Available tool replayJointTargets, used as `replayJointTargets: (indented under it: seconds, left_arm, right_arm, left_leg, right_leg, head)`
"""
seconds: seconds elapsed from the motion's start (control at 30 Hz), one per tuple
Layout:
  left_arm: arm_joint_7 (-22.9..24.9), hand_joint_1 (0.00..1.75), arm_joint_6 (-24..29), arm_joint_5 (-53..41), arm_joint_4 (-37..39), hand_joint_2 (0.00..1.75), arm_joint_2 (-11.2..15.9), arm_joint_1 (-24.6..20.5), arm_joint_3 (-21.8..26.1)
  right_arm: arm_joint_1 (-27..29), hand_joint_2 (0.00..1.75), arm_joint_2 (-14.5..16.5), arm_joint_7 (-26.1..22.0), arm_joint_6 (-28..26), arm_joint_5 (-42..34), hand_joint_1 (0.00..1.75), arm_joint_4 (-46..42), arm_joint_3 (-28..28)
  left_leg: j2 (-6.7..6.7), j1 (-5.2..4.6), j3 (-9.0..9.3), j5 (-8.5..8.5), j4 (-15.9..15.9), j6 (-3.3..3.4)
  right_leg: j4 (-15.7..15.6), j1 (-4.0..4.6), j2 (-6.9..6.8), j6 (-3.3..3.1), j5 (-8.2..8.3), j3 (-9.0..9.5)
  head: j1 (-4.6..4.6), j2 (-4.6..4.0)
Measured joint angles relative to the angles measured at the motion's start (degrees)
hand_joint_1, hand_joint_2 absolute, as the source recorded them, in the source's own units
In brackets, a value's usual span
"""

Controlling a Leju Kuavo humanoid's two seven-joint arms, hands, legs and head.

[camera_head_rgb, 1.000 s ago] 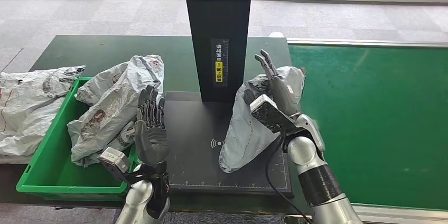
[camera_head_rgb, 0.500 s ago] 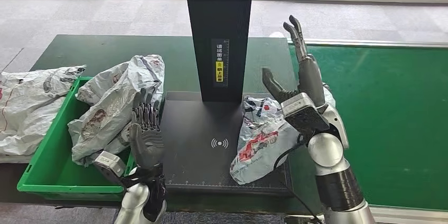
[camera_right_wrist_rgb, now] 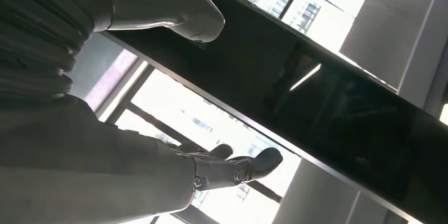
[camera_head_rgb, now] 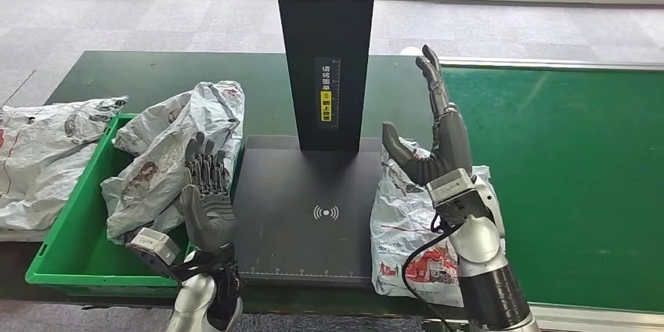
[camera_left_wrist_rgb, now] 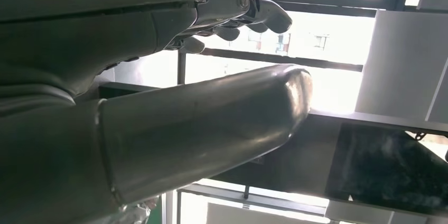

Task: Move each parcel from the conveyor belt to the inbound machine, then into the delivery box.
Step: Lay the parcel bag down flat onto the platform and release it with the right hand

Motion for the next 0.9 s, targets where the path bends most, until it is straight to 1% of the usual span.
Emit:
replayJointTargets:
  seconds: [0.07, 0.1, 0.17, 0.23, 0.33, 0.47, 0.53, 0.6, 0.67, 0.73, 0.83, 0.9]
  left_arm:
    - [0.1, 0.0, 0.4, -1.7, 0.0, 0.0, 0.0, 0.0, 0.0]
    - [0.5, 0.0, 0.7, -4.1, 0.0, 0.0, 0.1, -0.1, -0.1]
    - [2.2, 0.0, 1.5, -11.3, 0.1, 0.0, 0.4, -0.4, -0.8]
    - [4.1, 0.0, 1.7, -17.6, 0.5, 0.0, 0.9, -1.2, -2.0]
    - [4.9, 0.0, 1.7, -20.8, 1.7, 0.0, 1.4, -2.5, -3.2]
    - [5.6, 0.0, 1.6, -23.4, 2.9, 1.75, 1.9, -3.4, -4.2]
    - [6.3, 0.0, 1.7, -29.6, 4.4, 1.75, 2.6, -4.7, -5.4]
    - [6.4, 0.0, 2.4, -37.5, 6.8, 1.75, 3.3, -6.9, -7.2]
    - [7.0, 0.0, 4.4, -45.4, 9.1, 1.75, 3.6, -9.3, -9.3]
    - [8.7, 0.0, 6.5, -53.5, 11.3, 1.75, 3.8, -11.9, -11.9]
    - [11.6, 0.0, 7.3, -64.3, 16.3, 1.75, 3.4, -17.4, -17.5]
    - [12.9, 0.0, 6.7, -68.6, 21.5, 1.75, 2.2, -21.8, -21.7]
  right_arm:
    - [1.9, 1.75, 0.2, -0.7, 0.4, 0.1, 0.0, -0.6, 0.1]
    - [3.5, 1.75, 0.3, -1.7, 0.9, 0.4, 0.0, -1.8, 0.2]
    - [8.1, 1.75, 0.4, -4.5, 2.5, 1.4, 0.0, -6.0, 1.0]
    - [12.5, 1.75, 0.6, -6.2, 3.8, 2.2, 0.0, -10.3, 2.6]
    - [15.8, 1.75, 0.6, -6.9, 4.5, 2.3, 0.0, -14.2, 4.9]
    - [17.1, 1.75, 0.4, -6.9, 5.2, 1.1, 0.0, -16.9, 6.1]
    - [17.3, 1.75, -0.8, -6.9, 5.5, -0.8, 0.0, -18.6, 7.7]
    - [17.3, 1.75, -2.9, -7.0, 5.0, -2.6, 0.0, -20.5, 10.3]
    - [17.3, 1.75, -5.1, -6.9, 4.0, -3.9, 0.0, -22.0, 12.9]
    - [17.1, 1.75, -7.1, -7.0, 3.2, -4.9, 0.0, -23.3, 15.0]
    - [15.9, 1.75, -9.9, -6.9, 2.9, -5.0, 0.0, -24.2, 17.3]
    - [15.1, 1.75, -11.2, -6.9, 3.0, -4.0, 0.0, -24.2, 18.1]
  left_leg:
    - [0.0, 0.0, 0.0, 0.0, 0.0, 0.0]
    - [-0.05, 0.0, -0.01, 0.0, 0.0, 0.01]
    - [-0.21, 0.0, -0.03, -0.02, 0.0, 0.01]
    - [-0.23, 0.0, -0.08, -0.06, 0.0, 0.0]
    - [-0.03, 0.0, -0.09, -0.09, 0.0, -0.01]
    - [0.04, -0.01, -0.07, -0.06, 0.0, 0.01]
    - [0.01, -0.01, -0.08, -0.01, 0.0, 0.08]
    - [-0.01, -0.02, -0.09, 0.03, 0.0, 0.12]
    - [0.01, -0.04, -0.09, 0.04, 0.0, 0.13]
    - [0.03, -0.06, -0.08, 0.06, 0.0, 0.15]
    - [0.01, -0.08, -0.1, 0.12, 0.0, 0.2]
    - [-0.01, -0.1, -0.11, 0.15, 0.1, 0.22]
  right_leg:
    - [0.0, 0.0, -0.01, 0.0, -0.01, -0.04]
    - [0.0, 0.0, -0.07, 0.01, -0.04, -0.04]
    - [0.0, 0.0, -0.25, 0.02, -0.11, 0.0]
    - [0.0, 0.0, -0.29, 0.03, -0.15, -0.02]
    - [0.0, 0.0, -0.09, 0.03, -0.15, -0.11]
    - [0.0, -0.01, -0.03, 0.04, -0.13, -0.13]
    - [0.0, -0.02, -0.09, 0.06, -0.1, -0.1]
    - [0.0, -0.03, -0.13, 0.08, -0.06, -0.08]
    - [0.0, -0.05, -0.1, 0.07, 0.01, -0.1]
    - [-0.1, -0.07, -0.06, 0.08, 0.05, -0.12]
    - [-0.1, -0.1, -0.08, 0.16, 0.11, -0.11]
    - [-0.1, -0.11, -0.09, 0.21, 0.17, -0.09]
  head:
    - [0.0, 0.0]
    - [-0.01, 0.0]
    - [0.0, 0.0]
    - [0.0, 0.0]
    - [-0.01, 0.0]
    - [-0.01, 0.0]
    - [-0.01, 0.0]
    - [-0.01, 0.0]
    - [0.0, 0.0]
    - [0.0, 0.0]
    - [0.01, 0.0]
    - [0.01, 0.0]
